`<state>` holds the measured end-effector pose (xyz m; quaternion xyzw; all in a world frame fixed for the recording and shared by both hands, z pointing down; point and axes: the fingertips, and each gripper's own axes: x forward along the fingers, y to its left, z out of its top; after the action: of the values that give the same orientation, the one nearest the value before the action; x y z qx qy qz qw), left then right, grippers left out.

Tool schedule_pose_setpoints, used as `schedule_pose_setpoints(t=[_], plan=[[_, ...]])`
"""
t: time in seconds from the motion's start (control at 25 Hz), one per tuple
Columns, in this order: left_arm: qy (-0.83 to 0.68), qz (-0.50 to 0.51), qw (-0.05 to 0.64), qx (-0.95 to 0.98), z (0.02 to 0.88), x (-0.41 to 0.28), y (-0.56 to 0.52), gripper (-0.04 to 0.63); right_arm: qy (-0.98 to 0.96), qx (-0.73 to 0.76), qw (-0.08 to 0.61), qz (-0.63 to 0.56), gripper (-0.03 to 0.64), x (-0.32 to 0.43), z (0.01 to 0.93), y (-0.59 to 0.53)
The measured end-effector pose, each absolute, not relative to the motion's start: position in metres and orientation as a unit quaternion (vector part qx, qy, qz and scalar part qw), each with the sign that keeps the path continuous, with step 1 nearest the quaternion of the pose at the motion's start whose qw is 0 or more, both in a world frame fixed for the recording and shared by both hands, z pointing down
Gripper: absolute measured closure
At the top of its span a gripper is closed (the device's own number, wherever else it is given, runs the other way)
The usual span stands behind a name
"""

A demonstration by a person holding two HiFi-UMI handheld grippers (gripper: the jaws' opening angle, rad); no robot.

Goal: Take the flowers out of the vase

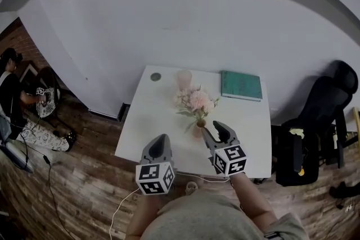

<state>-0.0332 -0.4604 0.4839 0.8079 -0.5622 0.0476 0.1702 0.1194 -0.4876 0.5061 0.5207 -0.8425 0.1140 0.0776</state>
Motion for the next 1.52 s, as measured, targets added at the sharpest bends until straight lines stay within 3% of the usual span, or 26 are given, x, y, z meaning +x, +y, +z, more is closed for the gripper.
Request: schedule_pose_setpoints(t=[1.2, 1.52], plan=[[-0.585, 0.071, 0.184, 0.787, 0.513, -0.027, -0.518, 0.588, -0.867, 0.465, 0.090, 0.151, 0.396, 0.107, 0.548, -0.563], [-0.586, 0.071, 0.187, 0.785, 0.517, -0.026, -0.518, 0.588, -0.865, 0.472, 0.089, 0.144, 0.463, 0.107, 0.546, -0.566]])
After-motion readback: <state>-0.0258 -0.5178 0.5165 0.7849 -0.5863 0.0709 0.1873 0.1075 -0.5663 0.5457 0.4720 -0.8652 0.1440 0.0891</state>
